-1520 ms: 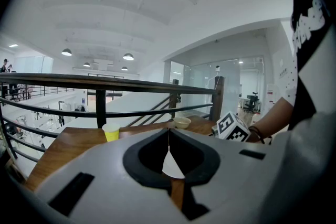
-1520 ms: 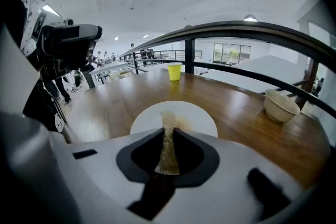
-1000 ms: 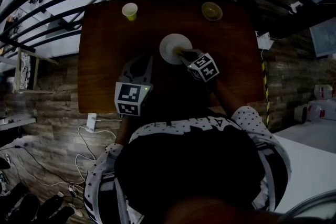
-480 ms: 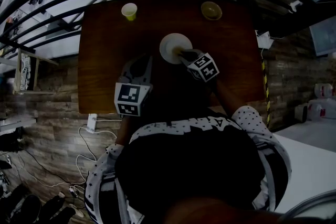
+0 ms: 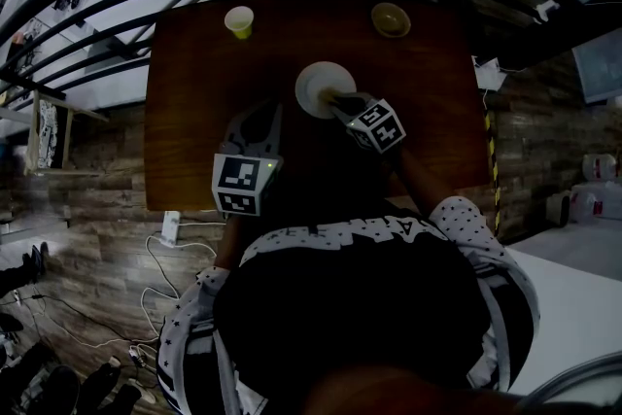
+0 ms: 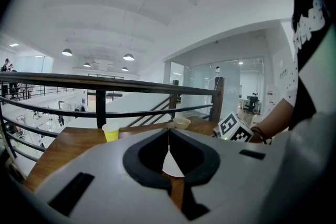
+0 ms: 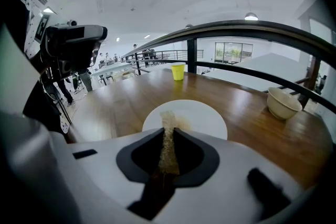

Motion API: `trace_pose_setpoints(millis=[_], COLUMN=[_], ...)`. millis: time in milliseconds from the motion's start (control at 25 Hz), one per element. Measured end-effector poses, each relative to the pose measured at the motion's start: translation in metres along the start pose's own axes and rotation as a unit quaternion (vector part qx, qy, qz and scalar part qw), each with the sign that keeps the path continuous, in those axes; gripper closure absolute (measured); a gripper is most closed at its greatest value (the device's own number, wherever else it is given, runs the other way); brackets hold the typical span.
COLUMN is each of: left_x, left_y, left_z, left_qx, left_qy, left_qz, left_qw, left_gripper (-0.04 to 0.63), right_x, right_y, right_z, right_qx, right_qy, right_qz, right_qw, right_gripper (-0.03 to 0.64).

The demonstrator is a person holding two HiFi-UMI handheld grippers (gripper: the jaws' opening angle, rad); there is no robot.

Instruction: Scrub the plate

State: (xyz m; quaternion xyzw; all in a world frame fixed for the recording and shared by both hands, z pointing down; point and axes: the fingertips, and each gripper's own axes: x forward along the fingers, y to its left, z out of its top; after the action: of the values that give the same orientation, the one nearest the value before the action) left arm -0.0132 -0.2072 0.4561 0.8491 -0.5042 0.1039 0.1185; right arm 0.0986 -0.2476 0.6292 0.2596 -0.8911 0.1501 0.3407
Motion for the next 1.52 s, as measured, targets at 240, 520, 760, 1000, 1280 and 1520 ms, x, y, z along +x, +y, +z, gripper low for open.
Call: trace_pose_setpoints(millis=[240,520,760,1000,1280,1520], left_x=[0.000,-0.002,0.000,0.000,-0.003,-0.002], left_y=[0.000,0.001,-0.001,-0.002,-0.002,-0.002], left_z=[-0.001,-0.001,0.000,0.001,0.001,0.001], left_qx=[0.000,-0.001,-0.001,0.000,0.002,0.003], left_qy=[-0.002,-0.002,-0.002,-0.001,-0.002,-0.002], left_qz=[0.002,0.001,0.000,0.000,0.000,-0.001], left_qw=[1.0000,1.0000,1.0000,1.0000,1.0000,1.0000], left_gripper=[0.581,0.581,0.581,0.581,0.581,0.581], right_x=[0.000,0.000,-0.002,-0.003,-0.005,-0.007], right_y=[0.001,0.007,0.008,0.006,0.015,0.014], right_z=[-0.001,0.000,-0.001,0.002,0.000,0.002], right_qx=[0.000,0.003,0.013,0.013,0.026,0.033], right_qy=[0.000,0.000,-0.004,-0.014,-0.015,-0.018], right_qz=[0.001,0.004,0.008,0.004,0.014,0.014], right_qw=[1.000,1.000,1.000,1.000,0.999,0.999], right_gripper=[0.567,0.566,0.567,0.566,0.567,0.567])
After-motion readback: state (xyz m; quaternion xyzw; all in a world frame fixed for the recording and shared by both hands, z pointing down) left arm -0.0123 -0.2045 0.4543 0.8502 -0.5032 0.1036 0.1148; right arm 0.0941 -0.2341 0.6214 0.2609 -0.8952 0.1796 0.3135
